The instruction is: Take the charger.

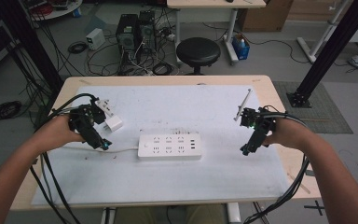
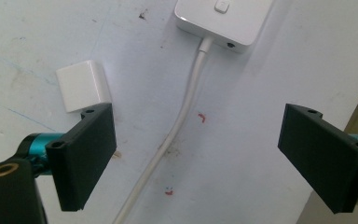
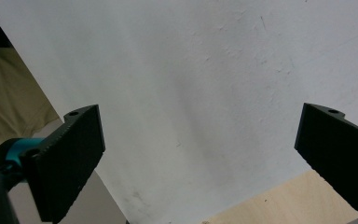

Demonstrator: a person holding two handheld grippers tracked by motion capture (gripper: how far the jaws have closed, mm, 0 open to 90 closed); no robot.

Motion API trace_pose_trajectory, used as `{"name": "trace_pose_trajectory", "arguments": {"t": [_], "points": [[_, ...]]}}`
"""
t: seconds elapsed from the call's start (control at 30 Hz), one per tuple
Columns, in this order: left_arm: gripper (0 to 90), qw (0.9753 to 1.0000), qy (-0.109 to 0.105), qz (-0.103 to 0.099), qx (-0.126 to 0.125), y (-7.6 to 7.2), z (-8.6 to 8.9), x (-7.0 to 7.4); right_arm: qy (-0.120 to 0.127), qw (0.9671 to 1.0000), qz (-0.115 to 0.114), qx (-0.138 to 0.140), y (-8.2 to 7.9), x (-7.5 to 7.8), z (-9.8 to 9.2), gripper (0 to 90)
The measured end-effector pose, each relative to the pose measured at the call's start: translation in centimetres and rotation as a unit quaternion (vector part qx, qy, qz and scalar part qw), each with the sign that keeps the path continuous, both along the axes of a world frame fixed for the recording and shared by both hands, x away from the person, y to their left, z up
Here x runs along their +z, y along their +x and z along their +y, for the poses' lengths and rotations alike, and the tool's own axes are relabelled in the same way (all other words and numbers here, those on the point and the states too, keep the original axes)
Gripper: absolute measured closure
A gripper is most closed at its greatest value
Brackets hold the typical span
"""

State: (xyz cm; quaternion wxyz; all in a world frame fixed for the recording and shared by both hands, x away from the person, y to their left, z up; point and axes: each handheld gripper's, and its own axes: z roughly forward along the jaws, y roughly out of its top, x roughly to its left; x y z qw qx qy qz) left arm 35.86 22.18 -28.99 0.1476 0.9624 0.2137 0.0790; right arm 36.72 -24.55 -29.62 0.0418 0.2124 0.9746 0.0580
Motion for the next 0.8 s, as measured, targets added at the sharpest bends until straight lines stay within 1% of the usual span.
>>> {"name": "trace_pose_trajectory", "arguments": {"t": [0.17, 0.23, 0.27, 0.33, 0.4, 0.43, 0.47, 0.5, 0.53, 0.57, 0.63, 0.67, 0.7, 0.73, 0.77, 0.8], "points": [[11.3, 1.0, -0.002, -0.003, 0.004, 0.1, 0.1, 0.0, 0.001, 1.0, -0.002, 0.0, -0.1, 0.0, -0.1, 0.8], [11.3, 1.0, -0.002, -0.004, 0.004, 0.2, 0.2, 0.0, 0.002, 1.0, 0.0, -0.006, -0.2, 0.0, 0.0, 0.8], [11.3, 0.9999, -0.006, -0.005, 0.006, 0.2, 0.2, 0.0, 0.004, 1.0, -0.001, -0.003, -0.2, 0.0, 0.0, 0.8], [11.3, 0.9999, -0.006, -0.007, 0.008, 0.3, 0.3, 0.1, 0.003, 1.0, -0.002, -0.002, -0.2, -0.1, 0.0, 0.8], [11.3, 0.9997, -0.01, -0.014, 0.017, 0.6, 0.3, 0.1, 0.005, 1.0, -0.002, -0.006, -0.3, -0.1, 0.1, 0.8], [11.3, 0.9987, -0.018, -0.031, 0.036, 0.8, 0.3, 0.0, 0.007, 1.0, -0.003, -0.001, -0.3, -0.2, 0.1, 0.8], [11.3, 0.9979, -0.021, -0.041, 0.046, 0.9, 0.4, -0.1, 0.008, 1.0, -0.003, -0.003, -0.4, -0.3, 0.1, 0.8], [11.2, 0.9979, -0.021, -0.041, 0.046, 0.9, 0.4, -0.1, 0.01, 0.9999, -0.004, -0.004, -0.5, -0.3, 0.1, 0.8], [11.2, 0.9968, -0.032, -0.045, 0.057, 1.4, 0.6, -0.2, 0.013, 0.9999, -0.004, -0.007, -0.6, -0.4, 0.1, 0.8], [11.2, 0.997, -0.029, -0.046, 0.056, 1.7, 0.8, -0.2, 0.014, 0.9999, -0.005, -0.005, -0.7, -0.4, 0.1, 0.8], [11.3, 0.996, -0.035, -0.049, 0.067, 2.2, 1.0, -0.6, 0.016, 0.9998, -0.006, -0.007, -0.9, -0.4, 0.2, 0.8], [11.3, 0.9958, -0.033, -0.048, 0.071, 2.5, 1.2, -0.7, 0.018, 0.9998, -0.006, -0.009, -1.0, -0.4, 0.3, 0.8], [11.3, 0.9958, -0.033, -0.048, 0.071, 2.5, 1.2, -0.7, 0.02, 0.9998, -0.008, -0.002, -1.0, -0.4, 0.3, 0.8], [11.3, 0.9942, -0.04, -0.047, 0.088, 3.4, 1.7, -1.3, 0.022, 0.9997, -0.01, -0.002, -1.1, -0.4, 0.3, 0.8], [11.3, 0.9942, -0.04, -0.047, 0.088, 3.4, 1.7, -1.3, 0.024, 0.9996, -0.01, -0.005, -1.2, -0.4, 0.4, 0.8], [11.3, 0.9936, -0.043, -0.046, 0.093, 3.7, 1.9, -1.5, 0.027, 0.9995, -0.011, -0.007, -1.2, -0.4, 0.5, 0.8]]}}
